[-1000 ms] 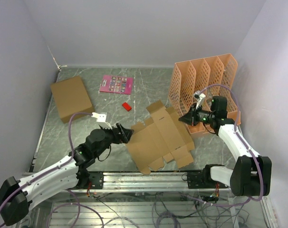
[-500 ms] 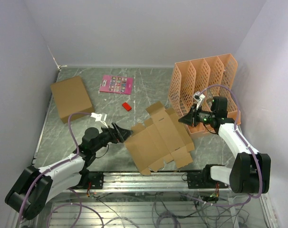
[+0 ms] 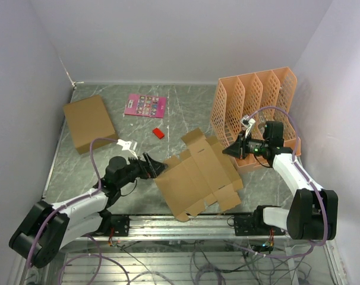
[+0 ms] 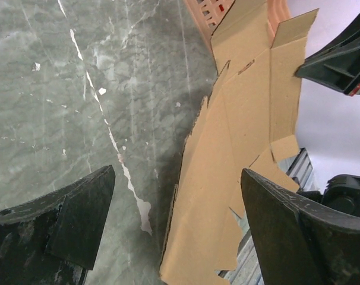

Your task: Fold the paper box

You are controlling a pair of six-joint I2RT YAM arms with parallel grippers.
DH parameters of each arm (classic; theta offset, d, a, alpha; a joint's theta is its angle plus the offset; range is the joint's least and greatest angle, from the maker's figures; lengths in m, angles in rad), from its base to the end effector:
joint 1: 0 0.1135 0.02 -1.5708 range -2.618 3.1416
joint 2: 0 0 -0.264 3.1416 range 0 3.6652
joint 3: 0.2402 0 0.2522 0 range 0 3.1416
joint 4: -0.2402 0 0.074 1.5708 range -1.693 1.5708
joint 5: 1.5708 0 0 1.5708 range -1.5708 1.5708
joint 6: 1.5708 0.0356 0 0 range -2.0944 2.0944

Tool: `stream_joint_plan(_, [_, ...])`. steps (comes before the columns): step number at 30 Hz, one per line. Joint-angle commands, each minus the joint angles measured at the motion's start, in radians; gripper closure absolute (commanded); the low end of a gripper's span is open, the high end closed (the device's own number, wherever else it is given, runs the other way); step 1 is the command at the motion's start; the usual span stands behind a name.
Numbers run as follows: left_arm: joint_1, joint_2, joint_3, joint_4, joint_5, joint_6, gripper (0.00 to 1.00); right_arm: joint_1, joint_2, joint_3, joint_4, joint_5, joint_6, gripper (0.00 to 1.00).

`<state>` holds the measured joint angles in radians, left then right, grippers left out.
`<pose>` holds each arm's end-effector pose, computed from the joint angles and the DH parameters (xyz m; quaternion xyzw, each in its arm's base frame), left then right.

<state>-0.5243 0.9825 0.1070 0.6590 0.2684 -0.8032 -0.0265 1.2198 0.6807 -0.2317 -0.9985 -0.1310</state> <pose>0.1531 -0.0994 0.1602 -0.0243 0.7765 -0.4647 0.4249 0.2379 0.0236 0.2222 -0.2284 0.7978 0.4127 0.3755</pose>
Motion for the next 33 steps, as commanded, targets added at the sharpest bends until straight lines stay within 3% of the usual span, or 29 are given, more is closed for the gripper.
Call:
stream_joint_plan(1, [0.009,0.048,0.090,-0.051,0.039,0.104,0.05,-0.008,0.001,0.020,-0.007,-0.021,-0.016,1.00])
stream_joint_plan(5, [0.008,0.087,0.132,-0.096,0.036,0.127,0.10,-0.009,-0.004,0.020,-0.008,-0.019,-0.020,1.00])
stream_joint_plan(10, [0.007,-0.001,0.039,-0.050,0.027,0.037,0.10,-0.009,-0.017,0.017,-0.005,-0.013,-0.016,1.00])
stream_joint_plan(22, [0.004,-0.440,0.017,-0.643,0.037,-0.106,0.07,-0.011,-0.006,0.016,0.004,-0.026,-0.003,1.00])
stream_joint_plan(25, [0.002,-0.438,-0.028,-0.576,0.056,-0.148,0.08,-0.012,-0.011,0.013,0.010,-0.021,0.003,1.00])
stream_joint_plan(28, [-0.026,-0.365,-0.096,-0.376,0.069,-0.215,0.11,-0.013,-0.014,0.010,0.013,-0.018,0.007,1.00])
stream_joint_plan(33, [-0.217,-0.209,-0.065,-0.239,-0.096,-0.236,0.11,-0.014,-0.013,0.010,0.016,-0.017,0.010,1.00])
